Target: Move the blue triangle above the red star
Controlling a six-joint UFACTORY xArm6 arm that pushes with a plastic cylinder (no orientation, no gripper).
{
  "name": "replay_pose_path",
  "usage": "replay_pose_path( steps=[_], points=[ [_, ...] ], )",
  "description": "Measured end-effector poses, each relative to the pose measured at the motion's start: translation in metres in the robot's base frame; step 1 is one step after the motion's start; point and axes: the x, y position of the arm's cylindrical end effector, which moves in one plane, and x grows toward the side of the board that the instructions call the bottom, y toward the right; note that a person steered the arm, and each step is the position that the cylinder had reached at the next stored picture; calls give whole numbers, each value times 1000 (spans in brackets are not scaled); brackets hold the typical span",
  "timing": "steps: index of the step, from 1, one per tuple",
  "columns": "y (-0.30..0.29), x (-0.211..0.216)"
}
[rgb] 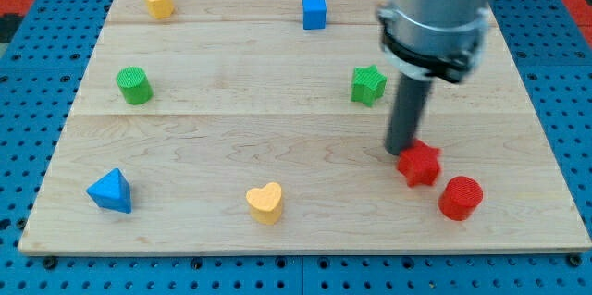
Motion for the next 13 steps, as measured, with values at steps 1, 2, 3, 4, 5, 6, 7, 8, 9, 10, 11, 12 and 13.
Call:
replay_pose_path(
  steps=[1, 2, 3, 4, 5, 6, 7, 8, 9, 10, 11, 12, 13],
  points=[
    [-56, -1],
    [-187, -1],
    [-299, -3],
    [-347, 8],
    [-374, 86],
    [-345, 97],
    [-342, 52],
    [-361, 21],
    [-343, -1],
    [-226, -5],
    [-263, -1],
    [-331, 19],
    [-293, 49]
  ],
)
